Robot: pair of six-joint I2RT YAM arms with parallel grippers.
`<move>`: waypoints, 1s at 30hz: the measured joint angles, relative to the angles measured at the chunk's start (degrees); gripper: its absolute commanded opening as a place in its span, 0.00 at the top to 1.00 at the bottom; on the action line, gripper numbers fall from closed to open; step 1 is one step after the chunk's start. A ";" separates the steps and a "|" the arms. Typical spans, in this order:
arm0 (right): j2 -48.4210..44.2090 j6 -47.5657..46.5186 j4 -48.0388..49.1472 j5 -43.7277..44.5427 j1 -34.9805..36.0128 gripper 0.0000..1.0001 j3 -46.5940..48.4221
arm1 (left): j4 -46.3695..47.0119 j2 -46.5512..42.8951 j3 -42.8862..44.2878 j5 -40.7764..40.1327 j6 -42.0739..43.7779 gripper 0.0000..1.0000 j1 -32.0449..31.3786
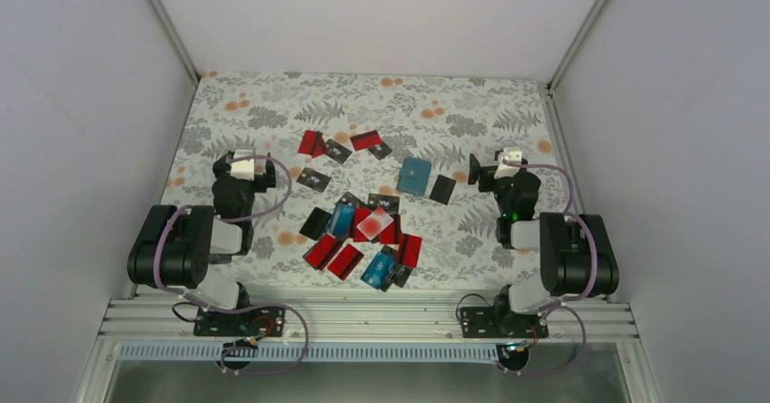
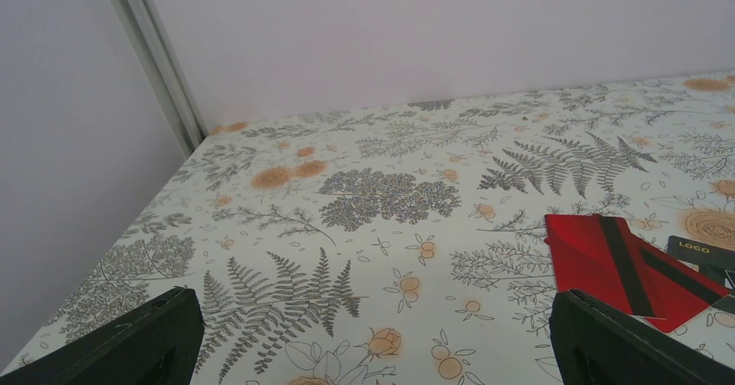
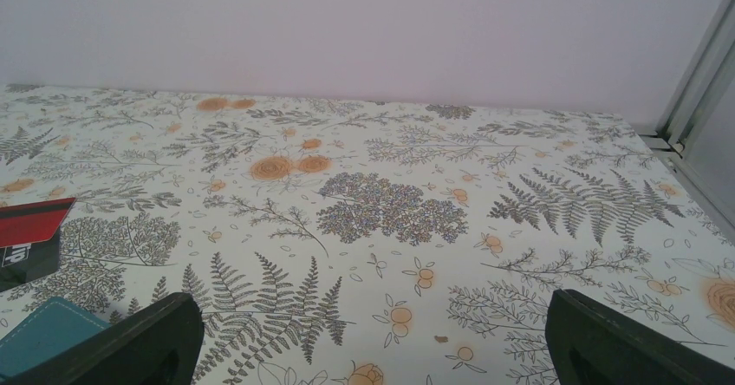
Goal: Put the credit cards into the card holder
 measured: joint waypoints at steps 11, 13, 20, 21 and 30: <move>-0.13 0.02 -0.59 -0.55 -0.33 0.00 0.20 | -3.52 -0.59 1.53 -0.17 0.00 0.00 0.02; -1.16 0.02 -4.70 -0.04 0.07 0.00 1.97 | -11.02 -2.10 5.75 -0.68 -0.31 0.00 -0.09; -10.27 1.86 -18.29 3.52 0.33 0.00 12.20 | -31.21 -8.17 19.80 -5.77 -5.64 0.00 -1.11; -10.71 2.34 -19.80 3.69 0.33 0.00 13.66 | -34.62 -8.15 22.25 -6.62 -6.95 0.00 -1.31; -10.69 9.99 -43.32 -0.50 0.37 0.00 30.38 | -61.77 -4.79 39.74 -8.20 -18.38 0.04 -3.48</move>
